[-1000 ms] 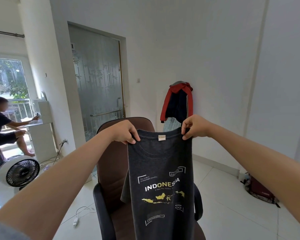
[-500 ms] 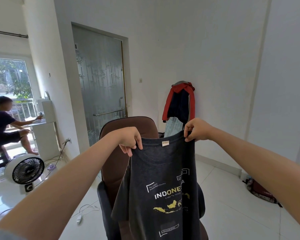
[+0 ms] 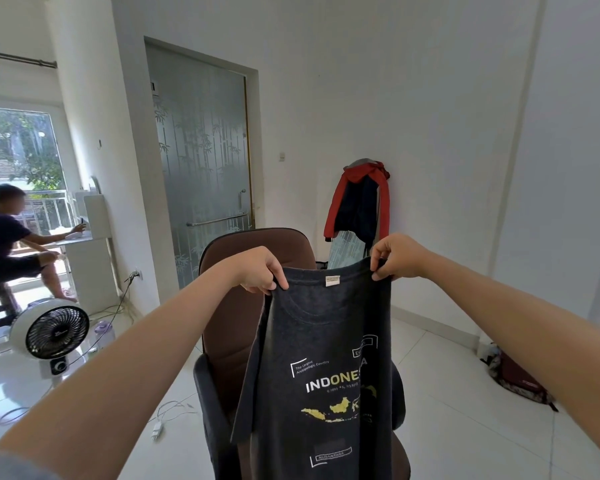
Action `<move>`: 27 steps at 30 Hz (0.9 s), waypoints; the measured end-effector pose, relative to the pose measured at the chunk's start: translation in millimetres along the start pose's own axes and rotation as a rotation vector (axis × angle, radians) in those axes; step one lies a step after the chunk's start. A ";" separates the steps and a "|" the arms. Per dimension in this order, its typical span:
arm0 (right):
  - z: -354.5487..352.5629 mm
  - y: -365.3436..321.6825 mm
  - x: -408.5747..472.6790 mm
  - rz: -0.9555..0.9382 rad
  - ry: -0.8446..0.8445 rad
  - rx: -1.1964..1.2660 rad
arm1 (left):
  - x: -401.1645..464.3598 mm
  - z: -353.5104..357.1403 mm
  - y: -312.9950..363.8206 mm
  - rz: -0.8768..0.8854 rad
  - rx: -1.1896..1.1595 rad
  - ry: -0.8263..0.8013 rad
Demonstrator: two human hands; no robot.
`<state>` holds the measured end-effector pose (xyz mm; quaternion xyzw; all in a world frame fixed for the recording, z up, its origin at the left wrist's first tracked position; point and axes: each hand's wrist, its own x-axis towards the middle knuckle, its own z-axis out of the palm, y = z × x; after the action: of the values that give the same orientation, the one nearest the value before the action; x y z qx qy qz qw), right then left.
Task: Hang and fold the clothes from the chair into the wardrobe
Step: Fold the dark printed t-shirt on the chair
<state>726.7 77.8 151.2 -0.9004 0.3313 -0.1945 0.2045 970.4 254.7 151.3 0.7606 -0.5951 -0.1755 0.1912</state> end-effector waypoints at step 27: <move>-22.6 -40.0 32.9 -0.068 0.048 0.141 | 8.5 -57.1 -10.3 0.214 -0.139 0.320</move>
<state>759.6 78.0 197.1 -0.8896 0.2909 -0.2455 0.2526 1009.3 253.5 195.3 0.6963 -0.6208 -0.0716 0.3530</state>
